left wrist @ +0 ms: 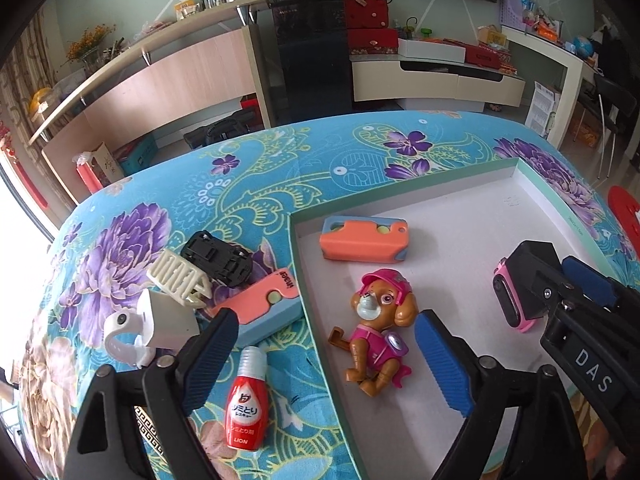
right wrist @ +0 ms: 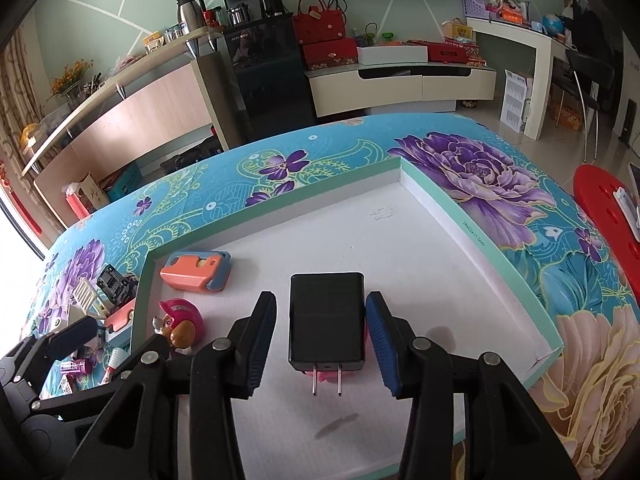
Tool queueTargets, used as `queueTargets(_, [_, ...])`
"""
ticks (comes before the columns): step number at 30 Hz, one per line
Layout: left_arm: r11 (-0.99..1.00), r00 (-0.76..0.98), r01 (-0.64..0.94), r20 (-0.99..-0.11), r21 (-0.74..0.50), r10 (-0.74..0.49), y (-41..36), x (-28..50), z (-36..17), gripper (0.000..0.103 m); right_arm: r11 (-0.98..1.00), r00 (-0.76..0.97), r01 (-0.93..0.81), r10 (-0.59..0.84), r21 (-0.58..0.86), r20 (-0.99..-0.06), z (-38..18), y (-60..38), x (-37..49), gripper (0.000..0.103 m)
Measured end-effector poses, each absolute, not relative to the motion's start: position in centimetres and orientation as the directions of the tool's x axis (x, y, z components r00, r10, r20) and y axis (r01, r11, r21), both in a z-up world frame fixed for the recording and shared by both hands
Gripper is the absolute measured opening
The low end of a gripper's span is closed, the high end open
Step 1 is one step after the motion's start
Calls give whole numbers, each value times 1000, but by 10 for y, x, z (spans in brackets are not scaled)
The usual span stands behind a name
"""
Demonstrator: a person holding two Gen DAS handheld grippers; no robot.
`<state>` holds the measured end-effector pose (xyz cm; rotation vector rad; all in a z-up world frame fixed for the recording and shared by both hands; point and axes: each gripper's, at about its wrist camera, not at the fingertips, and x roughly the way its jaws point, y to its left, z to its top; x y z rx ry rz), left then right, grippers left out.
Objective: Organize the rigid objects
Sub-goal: 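Lower the dog figure into the tray with the left tool while the right sets the charger there, then grasp the gold patterned box with the left tool while the right grasps the red-white bottle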
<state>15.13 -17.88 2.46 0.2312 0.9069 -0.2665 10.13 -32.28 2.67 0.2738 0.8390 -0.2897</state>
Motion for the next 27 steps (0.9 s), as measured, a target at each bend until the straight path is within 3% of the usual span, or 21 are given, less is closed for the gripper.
queueTargets(2, [951,597,297,-794,87,-114,-170,153,26,103,930,633,350,-146,113,-761,27,-320,102,57])
queueTargets(6, [969,601,237,-795,75,-86,-149,157,26,103,937,629,337,-147,96,-763,25,-315,105,66])
queueTargets(16, [994,590,103,-807,45,-25,-98,163,16,103,948,617,318,-195,15,-763,25,-300,110,71])
queueTargets(19, [997,590,72,-807,25,-22,-84,163,15,103,955,631,296,-173,28,-756,26,-293,111,90])
queueTargets(27, [1000,598,-18,-801,12,21,-38,163,20,103,972,681,234,-166,-2,-713,38,-262,115,91])
